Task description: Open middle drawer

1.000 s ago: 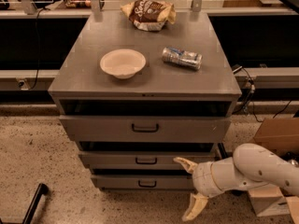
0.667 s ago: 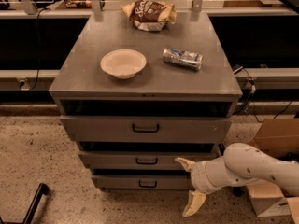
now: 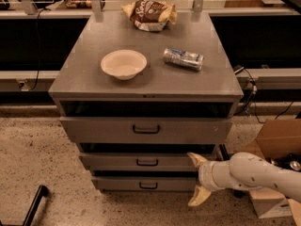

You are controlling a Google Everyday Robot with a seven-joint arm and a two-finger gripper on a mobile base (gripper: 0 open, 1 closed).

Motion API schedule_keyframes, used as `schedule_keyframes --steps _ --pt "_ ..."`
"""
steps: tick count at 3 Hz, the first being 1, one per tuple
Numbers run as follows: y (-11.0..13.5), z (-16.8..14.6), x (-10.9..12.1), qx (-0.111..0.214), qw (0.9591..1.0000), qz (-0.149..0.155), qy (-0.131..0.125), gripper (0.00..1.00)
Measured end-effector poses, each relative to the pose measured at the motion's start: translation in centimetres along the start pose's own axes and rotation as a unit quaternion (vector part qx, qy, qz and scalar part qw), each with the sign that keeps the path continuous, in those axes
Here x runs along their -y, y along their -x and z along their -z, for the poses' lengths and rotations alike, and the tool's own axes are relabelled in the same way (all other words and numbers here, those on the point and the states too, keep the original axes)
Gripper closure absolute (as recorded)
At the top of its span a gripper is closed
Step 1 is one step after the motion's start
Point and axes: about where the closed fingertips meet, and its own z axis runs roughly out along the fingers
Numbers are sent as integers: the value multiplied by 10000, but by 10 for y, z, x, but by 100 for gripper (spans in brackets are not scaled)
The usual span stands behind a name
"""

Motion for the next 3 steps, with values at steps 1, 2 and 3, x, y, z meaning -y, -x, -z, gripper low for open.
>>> schedule_keyframes --steps 1,2,3 --pt "-27 -8 21 -198 9993 -10 -305 0" --pt "-51 -21 35 -343 9990 -43 -282 0" --pt "-64 -37 46 -338 9992 -62 -199 0"
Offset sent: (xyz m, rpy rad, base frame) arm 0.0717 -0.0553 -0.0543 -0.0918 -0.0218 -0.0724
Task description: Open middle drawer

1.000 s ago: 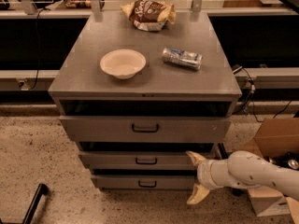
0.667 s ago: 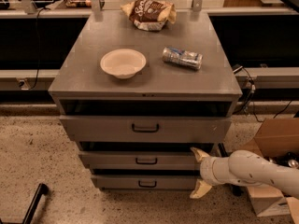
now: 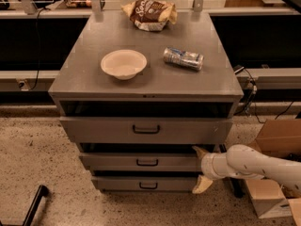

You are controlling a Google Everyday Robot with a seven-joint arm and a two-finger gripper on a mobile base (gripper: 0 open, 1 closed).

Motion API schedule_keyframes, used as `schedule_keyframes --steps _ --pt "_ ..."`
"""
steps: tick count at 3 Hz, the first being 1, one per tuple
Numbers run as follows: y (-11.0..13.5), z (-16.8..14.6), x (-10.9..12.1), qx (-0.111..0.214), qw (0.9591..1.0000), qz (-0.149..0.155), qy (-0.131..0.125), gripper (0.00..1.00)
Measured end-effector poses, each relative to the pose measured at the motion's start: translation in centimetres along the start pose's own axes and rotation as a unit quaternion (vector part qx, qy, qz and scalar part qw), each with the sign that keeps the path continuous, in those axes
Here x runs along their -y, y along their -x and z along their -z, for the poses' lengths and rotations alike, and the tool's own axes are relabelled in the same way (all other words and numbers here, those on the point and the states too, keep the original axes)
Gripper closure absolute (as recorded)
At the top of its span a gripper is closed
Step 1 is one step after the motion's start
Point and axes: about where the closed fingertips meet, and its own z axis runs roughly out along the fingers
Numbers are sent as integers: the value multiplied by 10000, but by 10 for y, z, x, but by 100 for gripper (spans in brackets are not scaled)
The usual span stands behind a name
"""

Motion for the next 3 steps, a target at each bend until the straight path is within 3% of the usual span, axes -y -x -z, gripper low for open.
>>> schedule_keyframes --steps 1,3 --pt "-5 -15 9 -42 10000 14 52 0" --pt "-6 -31 16 -43 10000 -21 74 41"
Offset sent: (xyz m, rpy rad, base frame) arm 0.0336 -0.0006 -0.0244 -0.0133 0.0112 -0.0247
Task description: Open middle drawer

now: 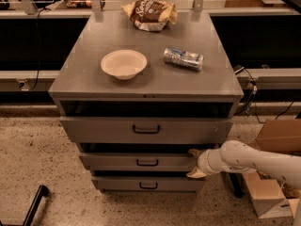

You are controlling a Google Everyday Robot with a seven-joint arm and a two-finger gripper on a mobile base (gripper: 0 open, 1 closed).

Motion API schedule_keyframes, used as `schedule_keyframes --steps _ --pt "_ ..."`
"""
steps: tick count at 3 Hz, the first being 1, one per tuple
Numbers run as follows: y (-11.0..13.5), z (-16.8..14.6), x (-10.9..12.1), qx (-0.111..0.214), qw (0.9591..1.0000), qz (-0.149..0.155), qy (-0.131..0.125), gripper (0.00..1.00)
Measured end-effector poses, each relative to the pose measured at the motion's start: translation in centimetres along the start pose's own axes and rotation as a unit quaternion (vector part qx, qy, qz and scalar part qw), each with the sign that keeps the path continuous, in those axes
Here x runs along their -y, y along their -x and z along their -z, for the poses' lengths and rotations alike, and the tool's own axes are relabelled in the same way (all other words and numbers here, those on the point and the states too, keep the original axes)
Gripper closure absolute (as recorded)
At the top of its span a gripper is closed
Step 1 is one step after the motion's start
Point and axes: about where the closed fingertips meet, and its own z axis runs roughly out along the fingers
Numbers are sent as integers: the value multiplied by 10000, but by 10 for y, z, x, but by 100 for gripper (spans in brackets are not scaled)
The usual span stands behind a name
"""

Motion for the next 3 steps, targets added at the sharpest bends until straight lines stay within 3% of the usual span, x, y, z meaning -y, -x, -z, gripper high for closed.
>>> schedule_keyframes --steps 1,2,3 --pt "8 0 -5 -41 9999 119 75 64" --pt "23 2 -27 82 9992 207 340 71" --pt "25 6 -25 82 9992 207 340 69"
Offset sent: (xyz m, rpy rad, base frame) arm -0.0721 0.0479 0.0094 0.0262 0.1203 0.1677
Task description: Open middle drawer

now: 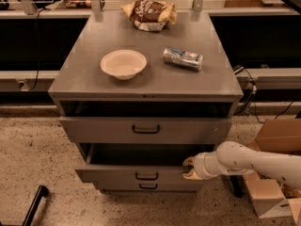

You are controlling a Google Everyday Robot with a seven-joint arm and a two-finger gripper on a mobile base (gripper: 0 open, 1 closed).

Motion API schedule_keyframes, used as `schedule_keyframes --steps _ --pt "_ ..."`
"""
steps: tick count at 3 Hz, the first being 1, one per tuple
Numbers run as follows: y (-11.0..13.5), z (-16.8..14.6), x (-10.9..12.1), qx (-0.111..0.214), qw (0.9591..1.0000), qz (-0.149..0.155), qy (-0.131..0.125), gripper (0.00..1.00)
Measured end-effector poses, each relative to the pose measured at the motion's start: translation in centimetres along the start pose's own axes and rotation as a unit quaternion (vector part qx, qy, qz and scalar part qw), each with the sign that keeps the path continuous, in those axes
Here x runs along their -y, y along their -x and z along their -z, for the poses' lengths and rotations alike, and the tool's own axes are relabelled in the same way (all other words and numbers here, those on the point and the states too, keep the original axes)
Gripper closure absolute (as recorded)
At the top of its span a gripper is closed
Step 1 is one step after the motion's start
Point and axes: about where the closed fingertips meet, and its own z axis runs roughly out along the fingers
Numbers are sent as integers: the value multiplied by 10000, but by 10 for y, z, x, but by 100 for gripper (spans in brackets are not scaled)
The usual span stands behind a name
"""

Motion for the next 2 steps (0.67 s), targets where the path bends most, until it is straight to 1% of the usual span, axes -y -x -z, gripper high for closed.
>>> schedule_keyframes --steps 1,2 --pt "1 2 1 0 10000 0 0 52" --pt "1 2 1 0 10000 0 1 28"
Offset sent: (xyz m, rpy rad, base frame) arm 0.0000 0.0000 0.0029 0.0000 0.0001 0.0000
